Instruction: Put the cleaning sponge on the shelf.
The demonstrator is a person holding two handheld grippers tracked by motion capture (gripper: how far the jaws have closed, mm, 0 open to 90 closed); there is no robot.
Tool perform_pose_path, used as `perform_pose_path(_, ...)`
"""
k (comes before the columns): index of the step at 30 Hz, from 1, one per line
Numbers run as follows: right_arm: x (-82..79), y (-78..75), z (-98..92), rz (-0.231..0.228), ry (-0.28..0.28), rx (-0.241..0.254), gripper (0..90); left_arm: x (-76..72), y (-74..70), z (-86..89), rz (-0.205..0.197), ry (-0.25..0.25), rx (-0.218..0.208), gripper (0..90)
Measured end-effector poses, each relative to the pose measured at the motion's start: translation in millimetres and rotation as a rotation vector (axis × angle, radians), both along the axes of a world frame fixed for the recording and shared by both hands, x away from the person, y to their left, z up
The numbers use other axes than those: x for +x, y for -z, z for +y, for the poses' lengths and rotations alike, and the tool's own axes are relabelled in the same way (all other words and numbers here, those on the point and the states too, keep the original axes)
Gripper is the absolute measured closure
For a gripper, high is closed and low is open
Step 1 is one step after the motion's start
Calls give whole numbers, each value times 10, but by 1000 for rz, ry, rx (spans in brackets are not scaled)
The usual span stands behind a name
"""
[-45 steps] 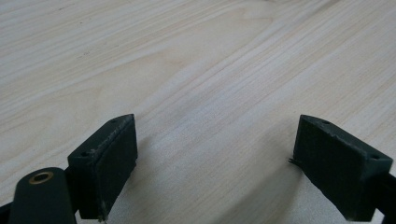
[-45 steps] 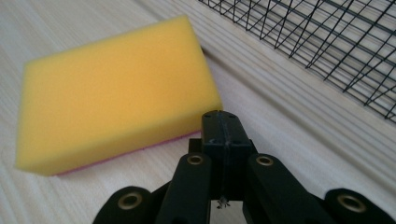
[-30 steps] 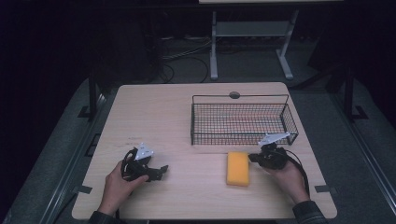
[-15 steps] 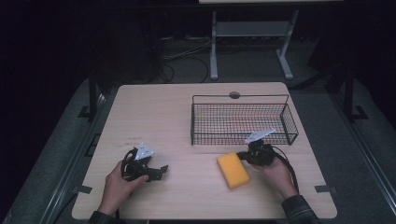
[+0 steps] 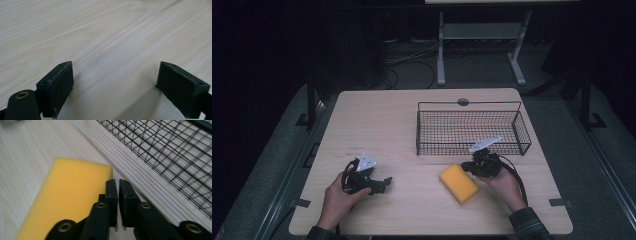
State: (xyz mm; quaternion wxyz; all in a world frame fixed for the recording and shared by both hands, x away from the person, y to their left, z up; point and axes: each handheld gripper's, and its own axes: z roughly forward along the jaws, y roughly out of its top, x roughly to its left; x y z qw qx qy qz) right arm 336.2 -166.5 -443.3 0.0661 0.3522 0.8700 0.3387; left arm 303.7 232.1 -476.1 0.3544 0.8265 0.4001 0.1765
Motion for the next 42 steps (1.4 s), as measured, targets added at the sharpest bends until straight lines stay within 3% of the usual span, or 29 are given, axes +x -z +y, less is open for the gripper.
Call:
perform_pose_path(5,-34,-62,-77,7,40,18,682,0,-1,1,0,1,1,128)
perform_pose_path(6,-51,-85,-88,11,53,30,604,0,0,0,0,0,0,128)
perform_pose_path(7,-51,-85,-88,11,53,30,604,0,0,1,0,0,1,128)
perform_pose_path(8,-69,-104,-87,27,61,36,518,0,0,0,0,0,0,128)
perform_pose_path(9,-69,-104,-87,27,61,36,518,0,0,0,0,0,0,128)
perform_pose_path(12,-126,-134,-42,42,72,38,365,0,0,0,0,0,0,128)
perform_pose_path(13,-126,-134,-42,42,72,38,365,0,0,0,0,0,0,128)
perform_pose_path(14,-165,-151,-9,41,84,35,293,0,0,0,0,0,0,128)
perform_pose_path(20,-263,-152,105,46,81,11,174,0,0,0,0,0,0,128)
perform_pose_path(35,-335,-75,361,67,42,-38,131,0,0,0,0,0,0,128)
perform_pose_path(42,-351,-5,448,71,38,-88,130,0,0,0,0,0,0,128)
